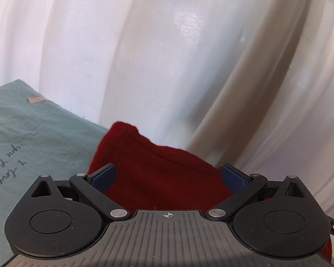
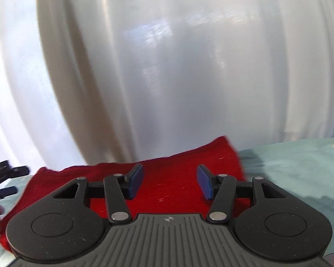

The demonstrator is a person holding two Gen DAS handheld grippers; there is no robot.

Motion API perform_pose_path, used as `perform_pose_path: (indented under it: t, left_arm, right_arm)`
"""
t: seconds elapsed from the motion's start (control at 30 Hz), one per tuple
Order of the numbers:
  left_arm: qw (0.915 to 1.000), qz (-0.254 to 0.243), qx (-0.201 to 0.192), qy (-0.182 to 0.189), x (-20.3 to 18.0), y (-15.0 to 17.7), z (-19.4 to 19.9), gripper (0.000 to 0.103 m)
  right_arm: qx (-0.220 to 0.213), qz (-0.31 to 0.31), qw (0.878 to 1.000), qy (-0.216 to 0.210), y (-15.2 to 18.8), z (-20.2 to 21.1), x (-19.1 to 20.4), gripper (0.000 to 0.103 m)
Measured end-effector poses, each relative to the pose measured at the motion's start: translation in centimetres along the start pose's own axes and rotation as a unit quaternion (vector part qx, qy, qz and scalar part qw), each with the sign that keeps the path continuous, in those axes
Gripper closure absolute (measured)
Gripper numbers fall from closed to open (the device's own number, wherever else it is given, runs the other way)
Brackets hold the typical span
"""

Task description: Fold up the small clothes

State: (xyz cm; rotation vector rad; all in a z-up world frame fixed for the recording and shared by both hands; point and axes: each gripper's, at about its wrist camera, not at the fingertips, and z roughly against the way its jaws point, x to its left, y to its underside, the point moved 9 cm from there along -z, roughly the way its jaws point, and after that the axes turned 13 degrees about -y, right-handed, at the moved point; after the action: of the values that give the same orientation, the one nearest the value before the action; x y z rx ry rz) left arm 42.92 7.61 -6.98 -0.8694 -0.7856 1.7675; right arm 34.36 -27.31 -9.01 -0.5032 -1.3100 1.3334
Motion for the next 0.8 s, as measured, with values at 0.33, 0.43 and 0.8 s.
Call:
perform_pose_path:
  t: [0.33, 0.43, 0.8]
  left_arm:
    - [0.9860, 0.020, 0.067, -0.151, 10.1, 3.0, -1.2, 0.000]
    - [0.9841, 0.065, 0.082, -0.143, 12.7, 2.8, 0.2, 0.000]
    - [0.9643, 0.154, 0.194, 0.094, 9.9, 4.2, 0.8, 0.001]
  right_arm:
    - [0.064, 0.120, 0.991, 0.007, 6.0, -1.0, 2.4, 0.061]
    - [0.061, 0.088, 0.994, 0.036, 5.9, 0.7, -0.6, 0.061]
    - [0.074, 0.065, 0.995, 0.026, 6.8, 3.5, 2.2, 0.056]
